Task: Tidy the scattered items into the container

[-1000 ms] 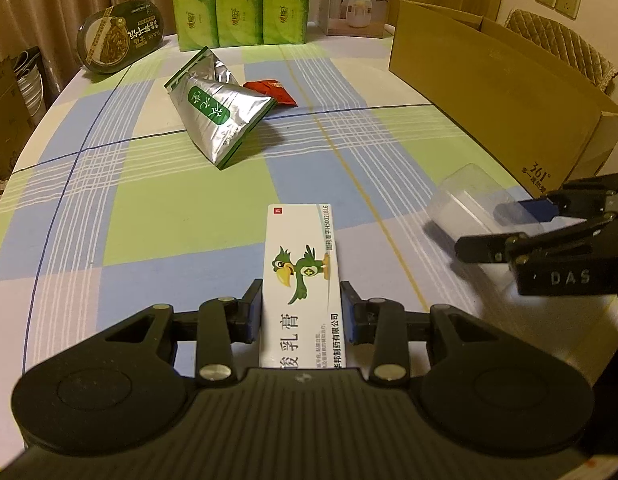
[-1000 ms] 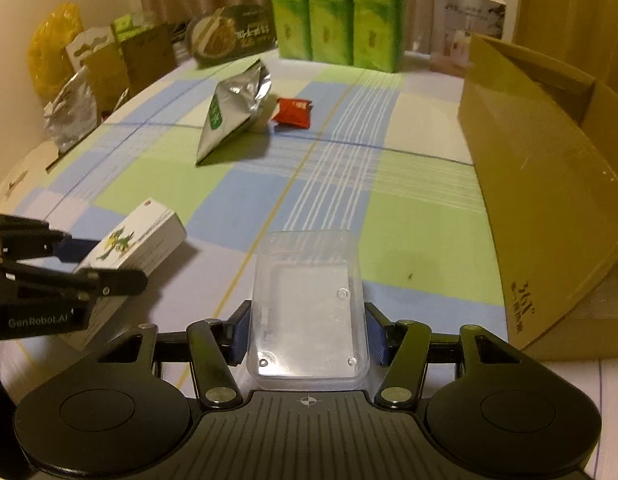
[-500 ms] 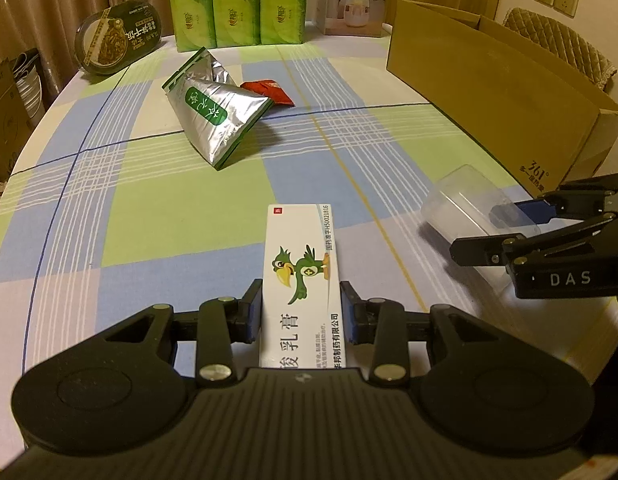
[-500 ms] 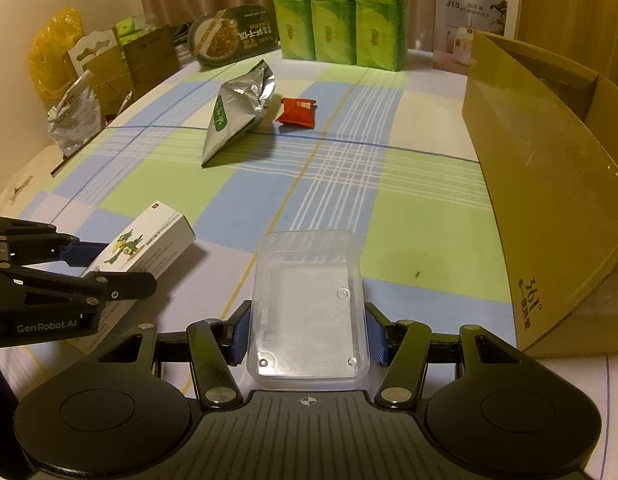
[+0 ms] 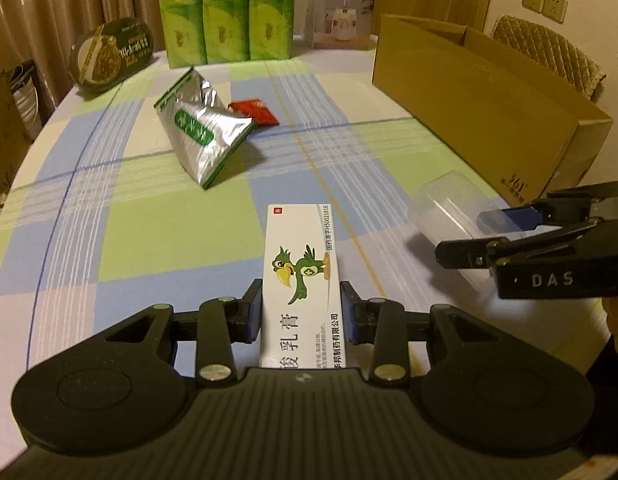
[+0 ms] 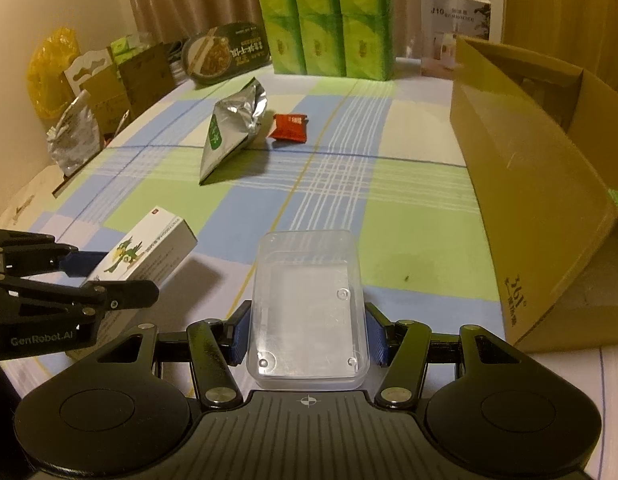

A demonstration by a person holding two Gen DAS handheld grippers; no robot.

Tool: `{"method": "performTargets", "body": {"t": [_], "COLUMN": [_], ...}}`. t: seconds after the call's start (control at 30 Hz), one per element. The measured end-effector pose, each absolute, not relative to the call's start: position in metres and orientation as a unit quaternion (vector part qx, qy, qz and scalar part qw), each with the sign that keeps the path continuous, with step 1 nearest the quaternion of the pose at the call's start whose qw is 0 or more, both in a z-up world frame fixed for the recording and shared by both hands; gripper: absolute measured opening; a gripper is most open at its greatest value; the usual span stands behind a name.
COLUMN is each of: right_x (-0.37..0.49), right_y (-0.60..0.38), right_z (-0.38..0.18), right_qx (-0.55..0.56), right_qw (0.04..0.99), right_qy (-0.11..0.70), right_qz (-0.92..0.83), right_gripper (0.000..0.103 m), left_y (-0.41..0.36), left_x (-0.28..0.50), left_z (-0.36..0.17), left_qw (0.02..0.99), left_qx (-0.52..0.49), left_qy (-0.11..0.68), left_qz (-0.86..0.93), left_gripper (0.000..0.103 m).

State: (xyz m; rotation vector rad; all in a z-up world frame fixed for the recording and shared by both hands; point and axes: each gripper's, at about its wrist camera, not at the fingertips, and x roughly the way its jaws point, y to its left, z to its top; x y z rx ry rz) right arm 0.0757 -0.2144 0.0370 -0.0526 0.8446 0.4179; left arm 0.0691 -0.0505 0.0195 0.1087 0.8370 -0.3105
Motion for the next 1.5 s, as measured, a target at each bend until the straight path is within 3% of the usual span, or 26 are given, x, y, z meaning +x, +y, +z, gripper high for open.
{"method": "performTargets", "body": {"t": [1.0,1.5], "right_x": [0.050,0.075], "right_y": [-0.254,-0.304], "right_z": [0.086,0.173], "right_qx": [0.032,0.034], "right_qw": [0.926,0.950], "right_qy": [0.326,0.264], "right_qz": [0.186,0.166], "right_gripper": [0.053,0.053], "left_y": [-0.104,-0.148], "left_x": [0.055,0.070], "left_z": [0.079,0.117], "left_qw": [0.915,0.921], "left_qx": [0.062,0.054], "left_qy": [0.364,0.337], "left_qz": [-0.162,-0.191], "left_gripper": [0.033,0.033]}}
